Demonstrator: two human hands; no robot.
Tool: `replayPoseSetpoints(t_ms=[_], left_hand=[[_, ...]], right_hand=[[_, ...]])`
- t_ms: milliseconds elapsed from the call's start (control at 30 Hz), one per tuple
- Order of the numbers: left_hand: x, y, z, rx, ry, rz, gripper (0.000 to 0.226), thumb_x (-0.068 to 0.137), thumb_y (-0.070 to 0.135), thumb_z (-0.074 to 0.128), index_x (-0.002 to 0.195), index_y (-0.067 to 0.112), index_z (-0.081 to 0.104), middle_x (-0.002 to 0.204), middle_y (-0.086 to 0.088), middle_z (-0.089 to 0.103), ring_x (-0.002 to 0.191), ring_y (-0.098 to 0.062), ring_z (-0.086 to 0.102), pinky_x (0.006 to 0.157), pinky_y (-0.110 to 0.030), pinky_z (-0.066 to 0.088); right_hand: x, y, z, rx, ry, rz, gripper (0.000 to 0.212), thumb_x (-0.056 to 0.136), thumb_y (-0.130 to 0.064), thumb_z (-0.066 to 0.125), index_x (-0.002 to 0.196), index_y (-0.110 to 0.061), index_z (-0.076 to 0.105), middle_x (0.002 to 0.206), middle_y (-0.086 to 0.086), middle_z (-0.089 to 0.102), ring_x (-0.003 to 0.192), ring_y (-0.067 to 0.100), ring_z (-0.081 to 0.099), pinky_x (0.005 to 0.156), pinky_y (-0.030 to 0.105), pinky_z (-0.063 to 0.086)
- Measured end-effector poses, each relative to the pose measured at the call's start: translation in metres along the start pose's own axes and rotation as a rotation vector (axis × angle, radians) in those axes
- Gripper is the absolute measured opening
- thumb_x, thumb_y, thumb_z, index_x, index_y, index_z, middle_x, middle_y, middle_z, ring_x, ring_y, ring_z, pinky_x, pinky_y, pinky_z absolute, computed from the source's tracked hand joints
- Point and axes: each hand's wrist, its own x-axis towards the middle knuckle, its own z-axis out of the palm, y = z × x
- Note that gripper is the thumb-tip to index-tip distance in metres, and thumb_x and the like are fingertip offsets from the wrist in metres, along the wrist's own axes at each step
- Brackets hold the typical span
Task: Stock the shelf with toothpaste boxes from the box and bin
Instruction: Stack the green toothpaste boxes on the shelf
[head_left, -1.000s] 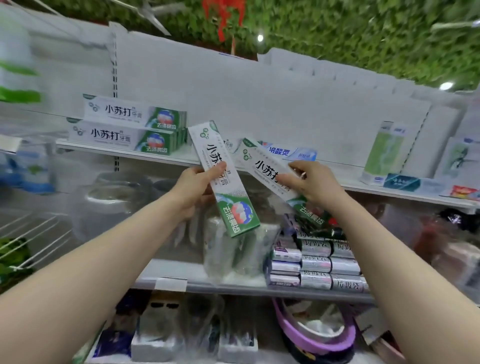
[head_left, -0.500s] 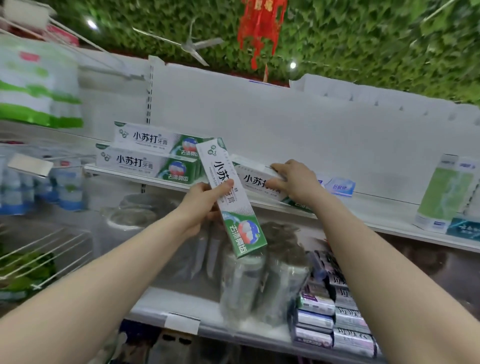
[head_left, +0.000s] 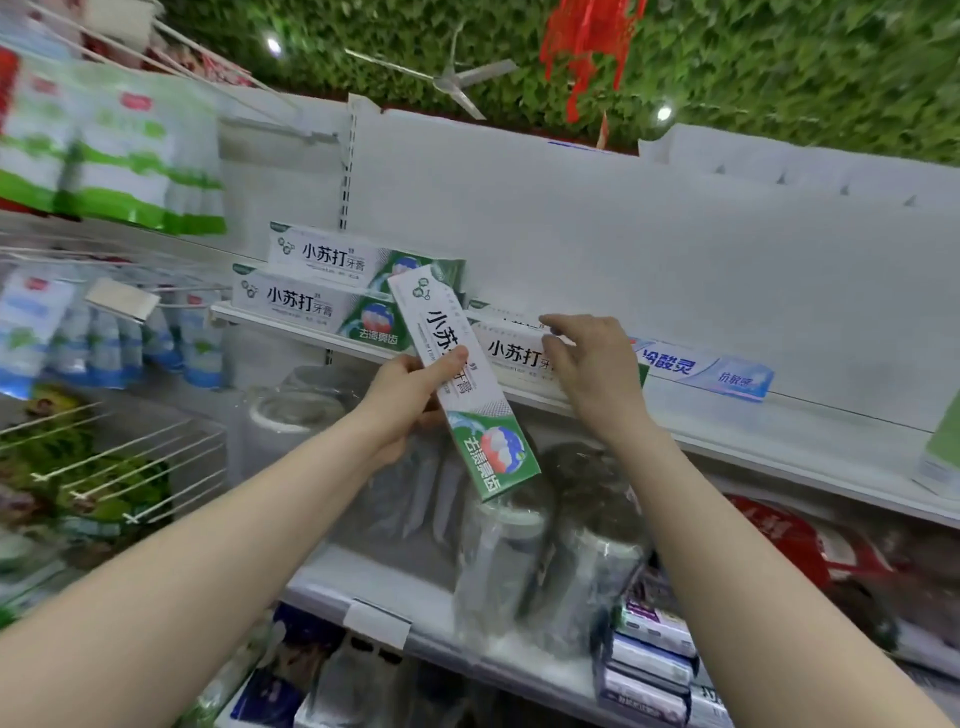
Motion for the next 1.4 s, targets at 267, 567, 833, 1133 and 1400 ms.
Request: replayPoseSetpoints(t_ms=[267, 567, 833, 1133, 1400], left_hand=[[-0.003, 0.015, 0.029, -0.224, 0.035, 0.078, 0.03, 0.093, 0.024, 0.061, 0.117, 0.006, 0.06, 0.112, -0.011, 0.07, 0.094, -0.021, 0.069, 0.075, -0.034, 0.06], [0.016, 0.023, 0.017, -0.184, 0.078, 0.217, 0.05, 0.089, 0.013, 0.067, 0.132, 0.004, 0.042, 0.111, -0.008, 0.063, 0.111, -0.025, 0.062, 0.087, -0.036, 0.055], [0.025, 0.006, 0.006, 0.49, 0.177, 0.364, 0.046, 0.09, 0.041, 0.063, 0.128, 0.016, 0.052, 0.117, 0.001, 0.063, 0.109, -0.017, 0.059, 0.092, -0.033, 0.046], [0.031, 0.012, 0.004, 0.836, 0.142, 0.431, 0.057, 0.096, 0.022, 0.056, 0.148, 0.018, 0.034, 0.111, -0.007, 0.061, 0.113, -0.026, 0.054, 0.097, -0.037, 0.04], [0.04, 0.012, 0.005, 0.933, 0.069, 0.455, 0.059, 0.097, 0.015, 0.053, 0.15, 0.018, 0.028, 0.095, -0.003, 0.06, 0.097, -0.023, 0.056, 0.092, -0.037, 0.042]], right_hand=[[-0.057, -0.021, -0.046, 0.579, -0.501, 0.373, 0.037, 0.087, -0.052, 0.067, 0.11, -0.023, 0.068, 0.096, -0.002, 0.075, 0.088, 0.019, 0.071, 0.074, 0.031, 0.059], [-0.077, 0.017, -0.061, 0.416, -0.231, 0.379, 0.051, 0.064, -0.043, 0.086, 0.109, -0.034, 0.063, 0.094, -0.013, 0.073, 0.083, 0.01, 0.069, 0.081, 0.043, 0.058], [-0.074, 0.017, -0.068, 0.454, -0.061, 0.441, 0.057, 0.069, -0.032, 0.089, 0.115, -0.021, 0.058, 0.096, -0.006, 0.07, 0.08, 0.002, 0.069, 0.07, 0.021, 0.058], [-0.068, 0.021, -0.059, 0.428, 0.033, 0.512, 0.066, 0.071, -0.039, 0.085, 0.125, -0.024, 0.05, 0.102, -0.006, 0.066, 0.089, 0.008, 0.068, 0.072, 0.018, 0.053], [-0.056, 0.022, -0.045, 0.263, -0.005, 0.52, 0.061, 0.086, -0.037, 0.073, 0.136, -0.021, 0.042, 0.109, -0.008, 0.055, 0.085, 0.004, 0.058, 0.068, 0.015, 0.042]])
